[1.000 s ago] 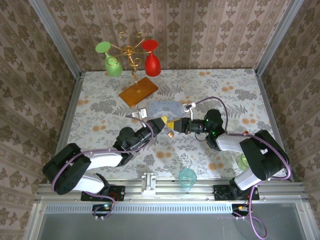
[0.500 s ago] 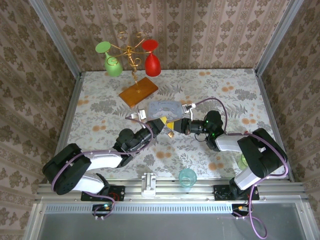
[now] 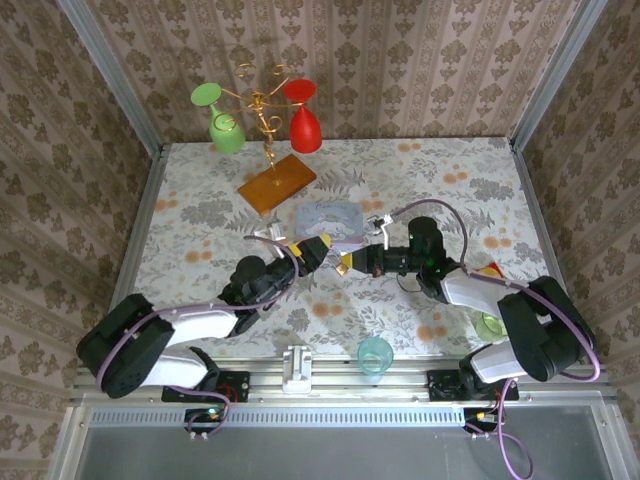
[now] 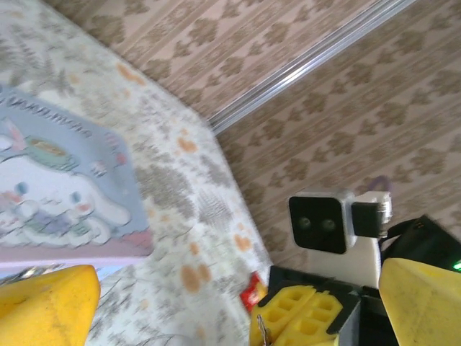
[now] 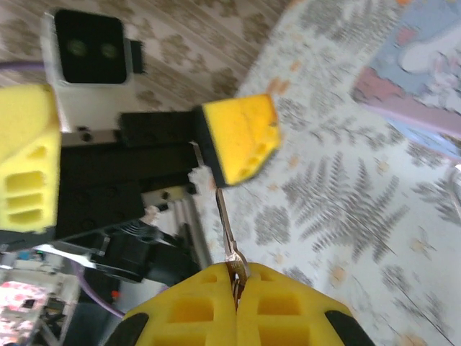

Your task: Unlock a padlock with a key

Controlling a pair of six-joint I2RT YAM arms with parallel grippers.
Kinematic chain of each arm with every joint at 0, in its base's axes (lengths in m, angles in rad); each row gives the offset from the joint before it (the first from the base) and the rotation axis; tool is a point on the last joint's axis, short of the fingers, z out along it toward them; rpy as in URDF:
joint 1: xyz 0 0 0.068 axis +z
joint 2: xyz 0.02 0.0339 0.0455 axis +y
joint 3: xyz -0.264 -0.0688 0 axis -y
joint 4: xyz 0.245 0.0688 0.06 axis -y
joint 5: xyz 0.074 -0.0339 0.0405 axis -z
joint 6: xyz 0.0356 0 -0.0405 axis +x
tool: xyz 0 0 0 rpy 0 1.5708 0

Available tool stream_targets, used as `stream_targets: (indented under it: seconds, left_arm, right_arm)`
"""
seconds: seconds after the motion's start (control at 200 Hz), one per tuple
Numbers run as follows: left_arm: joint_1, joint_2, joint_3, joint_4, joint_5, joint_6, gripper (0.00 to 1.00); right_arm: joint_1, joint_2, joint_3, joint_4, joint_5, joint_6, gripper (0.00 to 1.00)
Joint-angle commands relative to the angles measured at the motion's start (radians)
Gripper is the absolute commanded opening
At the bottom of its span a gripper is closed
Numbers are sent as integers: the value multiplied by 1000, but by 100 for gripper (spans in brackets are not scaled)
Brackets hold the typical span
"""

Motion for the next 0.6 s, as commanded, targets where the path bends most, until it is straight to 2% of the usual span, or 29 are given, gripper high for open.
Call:
stream_targets:
  seconds: [0.0, 0.08, 0.14, 0.225, 0.405, 0.595]
  left_arm:
    - [-37, -60, 71, -293, -47, 95, 100]
    - [-39, -39, 115, -442, -43, 89, 100]
    - [-39, -4, 126, -464, -26, 87, 100]
    - [-47, 45, 120, -437, -33, 45, 100]
    - [-76, 159, 127, -344, -103, 2, 89]
    - [-93, 330, 133, -200, -174, -107, 78]
  right_arm:
    - [-12, -45, 42, -342, 105, -173, 0]
    - [-23, -45, 54, -455, 179, -218, 0]
    - [-39, -45, 45, -470, 203, -220, 0]
    - [-61, -47, 21, -447, 195, -201, 0]
    - [-68, -64, 3, -478, 241, -212, 0]
    - [-93, -86, -15, -534, 289, -237, 0]
